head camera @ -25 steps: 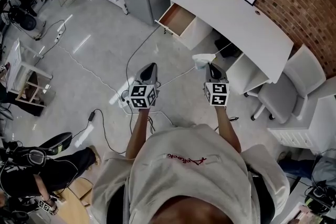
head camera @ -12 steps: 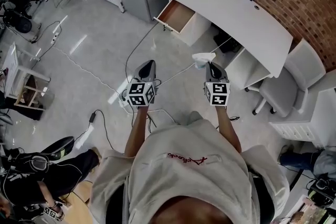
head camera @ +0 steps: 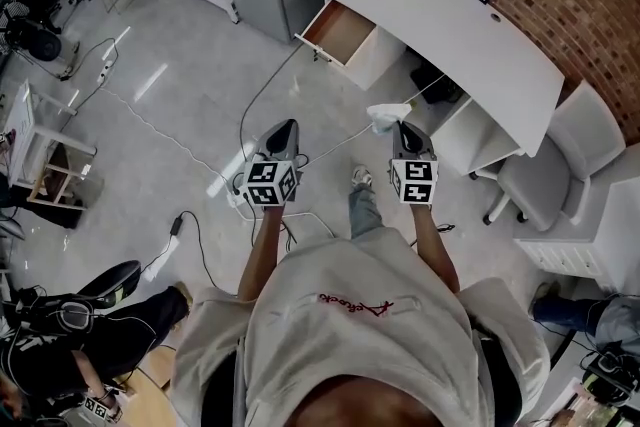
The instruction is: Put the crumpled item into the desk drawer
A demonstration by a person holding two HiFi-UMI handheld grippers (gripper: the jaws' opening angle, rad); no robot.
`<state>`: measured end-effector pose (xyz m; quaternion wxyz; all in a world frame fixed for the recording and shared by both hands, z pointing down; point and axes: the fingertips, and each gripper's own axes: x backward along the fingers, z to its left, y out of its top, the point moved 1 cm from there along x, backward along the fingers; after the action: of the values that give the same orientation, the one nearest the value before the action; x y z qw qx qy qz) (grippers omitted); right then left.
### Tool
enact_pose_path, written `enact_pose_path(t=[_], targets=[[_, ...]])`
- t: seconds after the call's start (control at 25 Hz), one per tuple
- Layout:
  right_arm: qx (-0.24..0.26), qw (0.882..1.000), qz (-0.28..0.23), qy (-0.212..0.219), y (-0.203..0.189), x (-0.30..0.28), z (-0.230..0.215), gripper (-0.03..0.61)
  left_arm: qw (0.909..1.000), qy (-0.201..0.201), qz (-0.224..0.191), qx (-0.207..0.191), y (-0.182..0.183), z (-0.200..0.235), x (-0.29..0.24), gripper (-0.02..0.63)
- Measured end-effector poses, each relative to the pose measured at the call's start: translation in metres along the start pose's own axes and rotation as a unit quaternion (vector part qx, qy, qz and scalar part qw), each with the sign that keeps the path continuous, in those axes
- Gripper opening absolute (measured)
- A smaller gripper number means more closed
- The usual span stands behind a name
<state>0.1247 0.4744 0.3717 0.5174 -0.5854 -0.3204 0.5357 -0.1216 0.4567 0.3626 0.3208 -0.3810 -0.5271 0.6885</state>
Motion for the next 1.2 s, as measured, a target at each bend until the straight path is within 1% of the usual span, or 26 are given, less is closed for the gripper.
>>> enact_pose_path(t=[0.32, 0.52, 0.88, 1.0, 1.2], targets=[[-0.001, 1.000, -0.011, 0.017, 0.023, -0.079, -0.032, 0.012, 0.9999, 0.012, 0.001, -0.010, 0.022, 0.023, -0.073, 0.009], [-0.001, 0.999, -0.010, 0.036, 0.041, -0.135, -0.058, 0.012, 0.9996, 0.026, 0.007, -0.007, 0.037, 0.038, -0.127, 0.009], [0.007, 0.997, -0.010, 0.070, 0.070, -0.228, -0.104, 0.012, 0.9984, 0.056, 0.003, -0.003, 0.067, 0.062, -0.213, 0.009], [0.009, 0.996, -0.014, 0.082, 0.078, -0.253, -0.119, 0.012, 0.9977, 0.067, 0.005, -0.003, 0.073, 0.067, -0.236, 0.009], [0.009, 0.996, -0.014, 0.093, 0.086, -0.285, -0.135, 0.012, 0.9972, 0.074, 0.007, -0.007, 0.081, 0.072, -0.265, 0.009]])
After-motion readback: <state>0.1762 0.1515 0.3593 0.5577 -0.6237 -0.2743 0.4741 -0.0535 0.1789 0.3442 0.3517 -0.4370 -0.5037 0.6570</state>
